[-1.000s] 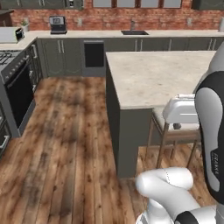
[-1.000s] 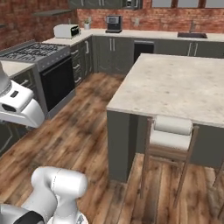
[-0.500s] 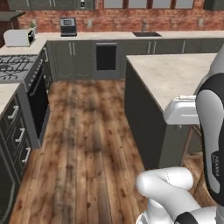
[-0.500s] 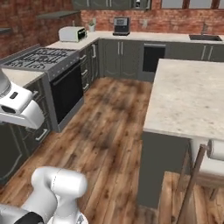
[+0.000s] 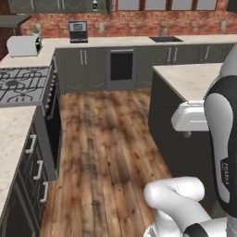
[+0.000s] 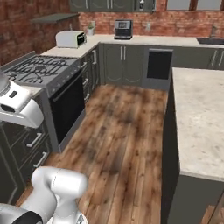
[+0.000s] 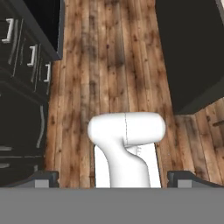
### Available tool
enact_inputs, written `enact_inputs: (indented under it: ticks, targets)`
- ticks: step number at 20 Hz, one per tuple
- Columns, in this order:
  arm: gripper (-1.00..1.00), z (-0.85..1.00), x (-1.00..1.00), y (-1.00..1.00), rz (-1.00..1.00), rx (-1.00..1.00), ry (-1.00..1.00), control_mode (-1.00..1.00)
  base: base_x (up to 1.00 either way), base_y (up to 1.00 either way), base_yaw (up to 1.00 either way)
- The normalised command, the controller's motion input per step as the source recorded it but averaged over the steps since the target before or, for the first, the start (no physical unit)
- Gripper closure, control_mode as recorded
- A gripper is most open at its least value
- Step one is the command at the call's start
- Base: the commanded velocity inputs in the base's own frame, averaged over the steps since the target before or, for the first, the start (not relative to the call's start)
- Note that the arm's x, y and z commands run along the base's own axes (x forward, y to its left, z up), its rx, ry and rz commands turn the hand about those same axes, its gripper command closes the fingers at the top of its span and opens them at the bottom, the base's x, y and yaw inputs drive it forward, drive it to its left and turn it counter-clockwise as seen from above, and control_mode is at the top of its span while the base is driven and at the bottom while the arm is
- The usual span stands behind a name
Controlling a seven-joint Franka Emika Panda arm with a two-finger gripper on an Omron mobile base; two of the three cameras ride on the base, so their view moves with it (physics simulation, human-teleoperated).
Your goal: There is a bowl on the dining counter. Grab a lemon wedge from the fridge and place it in the bowl. Then get the liquor bottle and glass cup from the cabinet and place them next to the bowl.
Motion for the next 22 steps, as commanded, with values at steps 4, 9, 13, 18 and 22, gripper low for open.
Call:
enact_inputs:
  ticks: [4,9,13,18,22]
  targets:
    - [-1.0,0.0,0.0,0.0,0.0,0.0,0.0,1.0,1.0,0.31,-0.08]
    - [-1.0,0.0,0.0,0.0,0.0,0.0,0.0,1.0,1.0,0.0,-0.08]
    - [-1.0,0.0,0.0,0.0,0.0,0.0,0.0,1.0,1.0,0.0,-0.07]
    - [-1.0,0.0,0.0,0.0,0.0,0.0,0.0,1.0,1.0,0.06,-0.05]
    - [-1.0,0.0,0.0,0.0,0.0,0.0,0.0,1.0,1.0,0.09,-0.03]
